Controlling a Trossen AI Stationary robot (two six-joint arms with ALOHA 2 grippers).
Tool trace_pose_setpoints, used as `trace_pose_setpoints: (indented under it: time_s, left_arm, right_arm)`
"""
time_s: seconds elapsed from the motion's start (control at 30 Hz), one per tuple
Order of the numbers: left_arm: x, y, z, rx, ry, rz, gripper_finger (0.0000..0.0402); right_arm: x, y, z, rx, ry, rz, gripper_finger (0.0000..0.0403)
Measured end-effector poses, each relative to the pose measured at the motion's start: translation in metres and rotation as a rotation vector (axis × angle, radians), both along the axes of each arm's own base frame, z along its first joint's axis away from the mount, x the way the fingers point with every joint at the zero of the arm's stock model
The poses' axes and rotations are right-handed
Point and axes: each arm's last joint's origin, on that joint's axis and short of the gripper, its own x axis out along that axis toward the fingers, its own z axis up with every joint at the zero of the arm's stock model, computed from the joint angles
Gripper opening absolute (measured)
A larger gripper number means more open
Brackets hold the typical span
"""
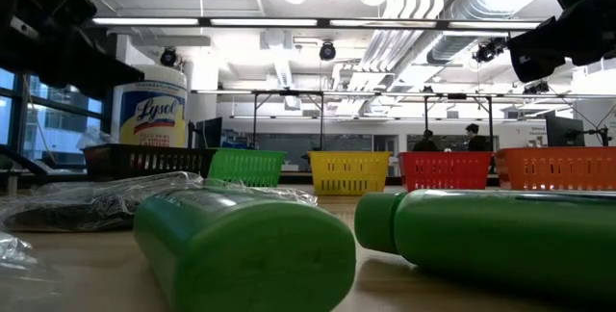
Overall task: Pick & Place Travel size toiletries
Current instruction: Put the bottom blue toothbrush into the black bin
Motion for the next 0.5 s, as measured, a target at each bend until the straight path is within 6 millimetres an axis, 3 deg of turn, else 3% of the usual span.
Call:
trace_pose_setpoints:
  time_s: [0.23, 0.5]
  left_arm:
    - [-0.0007, 0.0003, -0.0019, -0.001, -0.002, -0.001, 0.0]
    - [0.0044, -0.0076, 0.0054, -0.018, 0.058, -0.154, 0.0]
  right_arm:
    - [-0.0001, 0.0, -0.0007, -0.001, 0.007, 0.001, 0.0003]
    - [0.0, 0.0, -0.0006, -0.003, 0.006, 0.0, 0.0003]
